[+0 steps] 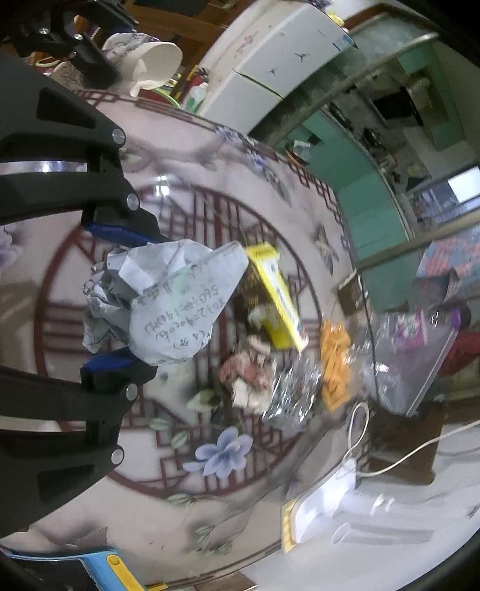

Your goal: Collect trash

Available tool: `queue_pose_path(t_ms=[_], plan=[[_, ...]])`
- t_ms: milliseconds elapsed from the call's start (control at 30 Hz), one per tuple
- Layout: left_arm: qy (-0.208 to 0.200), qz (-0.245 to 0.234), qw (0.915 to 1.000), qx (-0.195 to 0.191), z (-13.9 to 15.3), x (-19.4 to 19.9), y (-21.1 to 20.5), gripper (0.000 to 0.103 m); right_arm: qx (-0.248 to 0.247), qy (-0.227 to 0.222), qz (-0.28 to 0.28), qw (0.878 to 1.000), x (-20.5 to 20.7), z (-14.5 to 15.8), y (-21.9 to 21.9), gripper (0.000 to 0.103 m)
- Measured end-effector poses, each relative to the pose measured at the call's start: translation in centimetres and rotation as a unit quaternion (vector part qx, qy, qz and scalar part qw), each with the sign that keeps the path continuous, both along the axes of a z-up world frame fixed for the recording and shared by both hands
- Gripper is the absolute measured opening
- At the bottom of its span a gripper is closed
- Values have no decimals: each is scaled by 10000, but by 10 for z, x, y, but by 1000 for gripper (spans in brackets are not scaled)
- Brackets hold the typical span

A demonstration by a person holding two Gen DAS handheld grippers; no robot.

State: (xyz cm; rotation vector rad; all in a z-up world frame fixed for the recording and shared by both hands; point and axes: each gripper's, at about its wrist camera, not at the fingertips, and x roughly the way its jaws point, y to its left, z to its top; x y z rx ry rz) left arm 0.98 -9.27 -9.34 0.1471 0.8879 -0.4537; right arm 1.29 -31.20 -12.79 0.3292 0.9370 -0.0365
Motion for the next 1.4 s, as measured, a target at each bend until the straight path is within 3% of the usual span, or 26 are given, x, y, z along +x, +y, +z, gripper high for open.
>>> queue_pose_path(t_ms=[300, 633, 1400], plan=[[-209, 485, 9986, -79, 13, -5, 39, 66, -171, -239, 554, 9980, 1, 20, 52, 46], [-188, 897, 9957, -141, 12, -1, 81, 66, -257, -259, 985, 9945, 9, 23, 101, 47], [-356, 981, 9941, -306, 27, 44, 211, 66, -405, -292, 834, 9953, 29, 39, 225, 46]])
